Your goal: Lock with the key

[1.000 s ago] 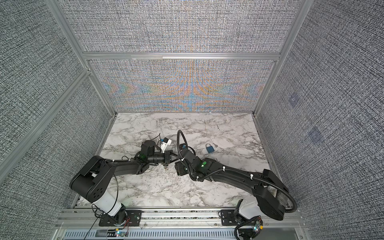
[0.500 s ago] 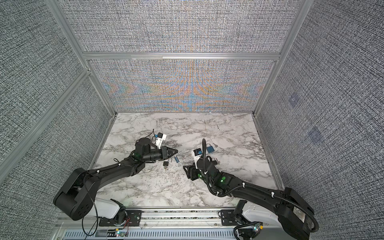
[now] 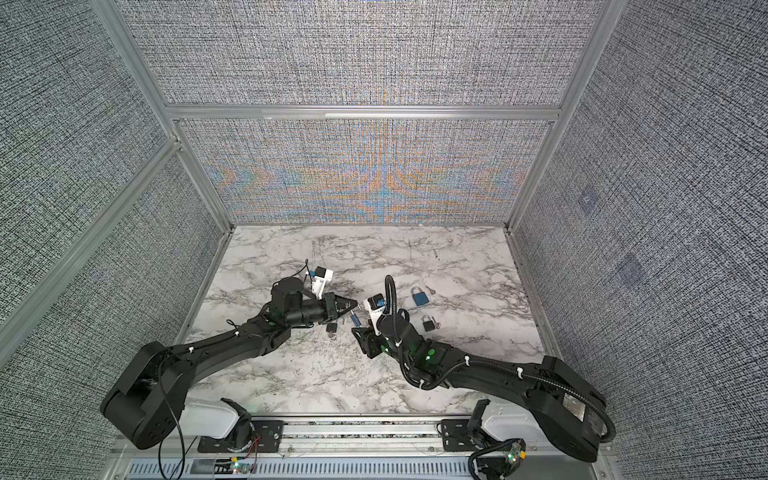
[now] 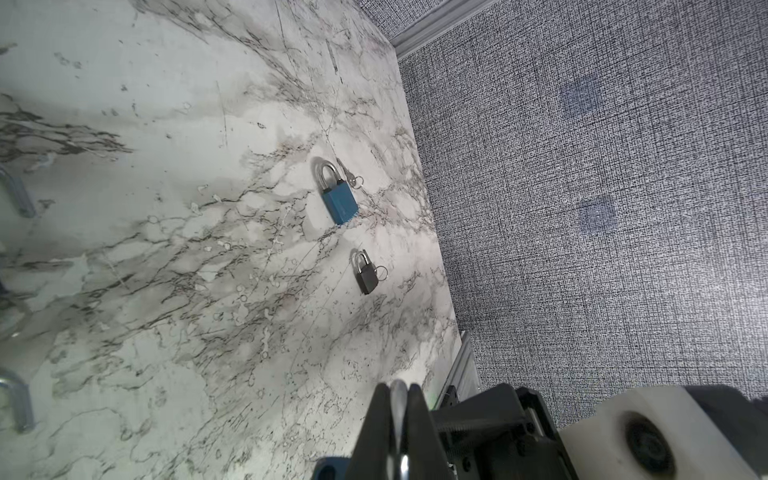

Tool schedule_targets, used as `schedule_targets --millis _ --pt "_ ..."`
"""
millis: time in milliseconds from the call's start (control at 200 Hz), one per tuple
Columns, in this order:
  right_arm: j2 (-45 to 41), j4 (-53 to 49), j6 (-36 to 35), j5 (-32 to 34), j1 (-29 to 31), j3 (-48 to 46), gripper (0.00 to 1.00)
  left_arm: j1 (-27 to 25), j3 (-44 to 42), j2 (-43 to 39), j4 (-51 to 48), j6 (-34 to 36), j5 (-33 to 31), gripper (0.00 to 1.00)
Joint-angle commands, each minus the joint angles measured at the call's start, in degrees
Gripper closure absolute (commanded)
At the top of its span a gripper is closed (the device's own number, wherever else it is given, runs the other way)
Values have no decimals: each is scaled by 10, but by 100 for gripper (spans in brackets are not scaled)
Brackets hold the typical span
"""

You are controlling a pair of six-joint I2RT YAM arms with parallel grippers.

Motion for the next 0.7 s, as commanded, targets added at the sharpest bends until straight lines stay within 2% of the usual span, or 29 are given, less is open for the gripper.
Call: schedule_targets --millis 0,190,515,695 --pt "3 29 -17 16 1 4 50 -1 -1 -8 18 -7 -5 100" --pt "19 30 -24 10 1 17 63 -3 1 -15 19 -11 -5 100" --pt "42 37 -29 10 -1 34 69 -4 0 -19 25 -17 0 100" --pt "48 39 -27 13 -3 37 78 -3 0 -24 27 -20 0 100"
